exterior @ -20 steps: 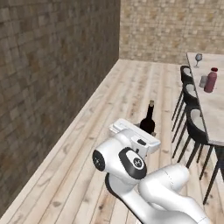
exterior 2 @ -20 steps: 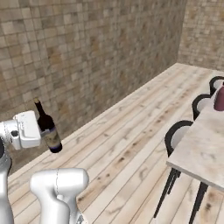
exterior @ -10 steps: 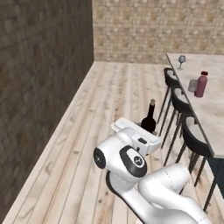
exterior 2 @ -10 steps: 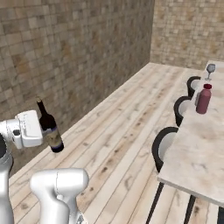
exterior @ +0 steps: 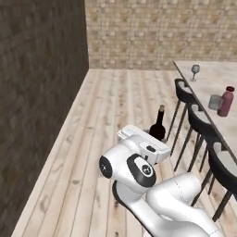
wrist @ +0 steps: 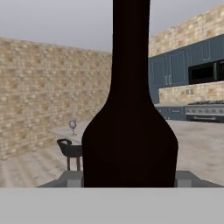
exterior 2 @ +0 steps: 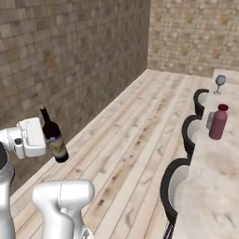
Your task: There is a wine glass and glass cup on the dining counter. Place the wine bottle next to the wine glass and the juice bottle next to the glass cup.
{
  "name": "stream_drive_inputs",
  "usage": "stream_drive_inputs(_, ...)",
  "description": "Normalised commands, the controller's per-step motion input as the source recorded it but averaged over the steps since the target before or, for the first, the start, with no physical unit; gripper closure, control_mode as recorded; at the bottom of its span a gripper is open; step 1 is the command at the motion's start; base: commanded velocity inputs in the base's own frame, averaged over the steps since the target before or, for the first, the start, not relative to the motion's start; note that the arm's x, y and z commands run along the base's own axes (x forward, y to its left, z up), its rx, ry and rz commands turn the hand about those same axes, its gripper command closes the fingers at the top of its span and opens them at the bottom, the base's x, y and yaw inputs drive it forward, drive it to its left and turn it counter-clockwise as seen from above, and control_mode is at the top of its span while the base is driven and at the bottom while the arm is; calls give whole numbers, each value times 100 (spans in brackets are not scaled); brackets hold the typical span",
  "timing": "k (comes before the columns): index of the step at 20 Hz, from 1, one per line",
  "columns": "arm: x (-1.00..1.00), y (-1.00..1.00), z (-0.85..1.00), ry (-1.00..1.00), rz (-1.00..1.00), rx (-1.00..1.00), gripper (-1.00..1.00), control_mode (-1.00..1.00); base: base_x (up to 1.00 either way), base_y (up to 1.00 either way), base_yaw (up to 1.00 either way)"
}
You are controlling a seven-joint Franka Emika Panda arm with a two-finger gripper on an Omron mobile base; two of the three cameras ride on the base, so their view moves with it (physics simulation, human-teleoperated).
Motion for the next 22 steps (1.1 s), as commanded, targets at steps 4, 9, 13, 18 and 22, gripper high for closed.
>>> stream_drive_inputs(4,0,0,0,0,0,0,100,100,84,24,-20)
stream_drive_inputs(9,0,0,0,0,0,0,100,100,78,25,-28)
stream_drive_inputs(13,0,0,0,0,0,0,100,100,79,24,-27)
stream_drive_inputs(18,0,0,0,0,0,0,100,100,80,24,-26)
stream_drive_inputs(22,0,0,0,0,0,0,100,100,81,25,-26)
